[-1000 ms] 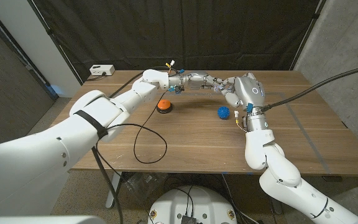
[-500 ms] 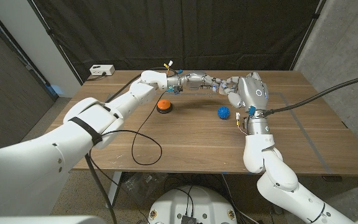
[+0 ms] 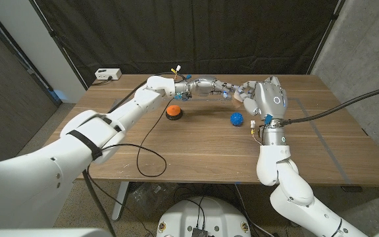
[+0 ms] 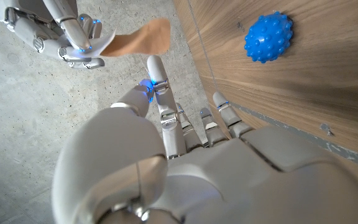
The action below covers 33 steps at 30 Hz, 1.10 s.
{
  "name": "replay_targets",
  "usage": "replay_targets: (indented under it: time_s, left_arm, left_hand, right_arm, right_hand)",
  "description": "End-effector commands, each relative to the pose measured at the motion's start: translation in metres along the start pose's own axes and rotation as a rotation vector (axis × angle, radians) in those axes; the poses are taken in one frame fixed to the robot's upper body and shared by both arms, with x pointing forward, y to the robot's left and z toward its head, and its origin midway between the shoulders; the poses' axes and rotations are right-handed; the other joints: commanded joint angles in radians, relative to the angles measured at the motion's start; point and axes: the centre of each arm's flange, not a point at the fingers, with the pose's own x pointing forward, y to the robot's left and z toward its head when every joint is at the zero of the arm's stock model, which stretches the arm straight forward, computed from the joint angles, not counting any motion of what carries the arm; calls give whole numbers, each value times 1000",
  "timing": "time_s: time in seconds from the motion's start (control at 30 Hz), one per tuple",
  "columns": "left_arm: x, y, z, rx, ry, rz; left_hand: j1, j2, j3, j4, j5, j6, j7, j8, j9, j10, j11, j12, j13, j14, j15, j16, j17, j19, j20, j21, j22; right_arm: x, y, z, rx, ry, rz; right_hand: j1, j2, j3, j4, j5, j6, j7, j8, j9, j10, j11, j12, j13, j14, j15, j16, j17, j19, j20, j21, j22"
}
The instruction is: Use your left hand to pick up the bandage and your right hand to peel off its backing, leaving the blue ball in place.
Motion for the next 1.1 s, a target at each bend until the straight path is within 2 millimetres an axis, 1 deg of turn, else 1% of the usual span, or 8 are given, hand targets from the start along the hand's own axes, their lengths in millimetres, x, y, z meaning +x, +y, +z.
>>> replay_targets:
  time_s: [0.03, 0.2, 0.27, 0.43, 0.73, 0.93, 1.03, 1.1]
  left_arm:
    - [-6, -5, 6, 131, -3, 87]
    - [-7, -7, 11, 211, -15, 66]
    - [-5, -10, 16, 276, -18, 40]
    - [-2, -17, 26, 417, -9, 24]
    - [9, -27, 39, 524, -28, -56]
    - [10, -30, 43, 517, -53, -86]
    - [9, -27, 38, 398, -83, -105]
    - [6, -25, 36, 379, -93, -88]
  left_hand:
    - [-9, -8, 1, 5, 2, -14, -25, -8, -6, 7, -4, 3, 2, 10, -27, 8, 3, -6, 6, 9, 2]
    - [-24, -51, -31, -2, -15, -335, -96, -165, -81, -94, 23, -17, 5, -27, -4, -6, 1, -34, 23, 15, 1]
    - [-37, -76, -53, -1, -20, -436, -149, -220, -104, -133, 34, -18, 6, -47, 6, -10, -1, -51, 31, 11, -1]
    - [-59, -130, -100, -4, -10, -577, -240, -298, -130, -197, 46, -19, 7, -94, 11, -20, -9, -63, 34, 5, -3]
    - [-69, -180, -144, -6, 6, -642, -248, -342, -141, -260, 69, -19, 7, -145, 37, -26, -15, -84, 40, -9, -5]
    - [-87, -194, -176, 6, 20, -514, -239, -297, -138, -268, 73, -6, 7, -151, 48, -15, -14, -88, 40, -17, -5]
    - [-90, -61, -143, 46, 15, -404, -186, -265, -141, -235, 73, 12, 7, -143, 49, 0, -4, -98, 41, -20, -1]
    - [-74, -43, -131, 38, 5, -363, -157, -253, -144, -224, 69, 16, 7, -142, 46, 0, -4, -104, 44, -20, 0]
  right_arm:
    - [-1, -7, 1, 68, -21, -12]
    - [0, -10, -3, 157, -34, -6]
    - [1, -10, -4, 179, -34, -15]
    - [2, -8, -6, 234, -47, 2]
    - [7, -4, -5, 274, -65, 12]
    - [9, -3, -4, 250, -63, 14]
    - [10, -2, -4, 246, -63, 17]
    - [11, -2, -4, 247, -62, 17]
  right_hand:
    - [6, 2, -9, -4, 7, 11, -1, 7, 6, 9, 2, 7, 4, 14, -79, -1, 7, 0, -51, 10, 0]
    - [7, 3, -11, -3, 9, 11, 0, 7, 6, 6, 1, 8, 9, 12, -79, -5, 12, -2, -51, 15, -2]
    - [8, 3, -11, -3, 10, 10, 0, 7, 7, 8, 1, 9, 9, 16, -80, -3, 16, -3, -51, 17, -3]
    - [8, 3, -13, -3, 11, 11, 0, 7, 8, 7, 1, 11, 14, 17, -79, -4, 20, -4, -51, 20, -4]
    - [10, 3, -15, -2, 13, 14, 3, 8, 9, 9, 1, 11, 17, 20, -79, -7, 27, -6, -49, 27, -5]
    - [10, 4, -17, -2, 14, 15, 4, 8, 10, 10, 2, 11, 17, 22, -79, -8, 35, -7, -48, 32, -7]
    - [10, 4, -18, -2, 14, 13, 6, 7, 11, 6, 2, 12, 23, 21, -79, -9, 36, -8, -49, 33, -7]
    - [11, 4, -19, -1, 15, 13, 6, 7, 11, 5, 1, 14, 27, 20, -79, -11, 36, -8, -50, 35, -7]
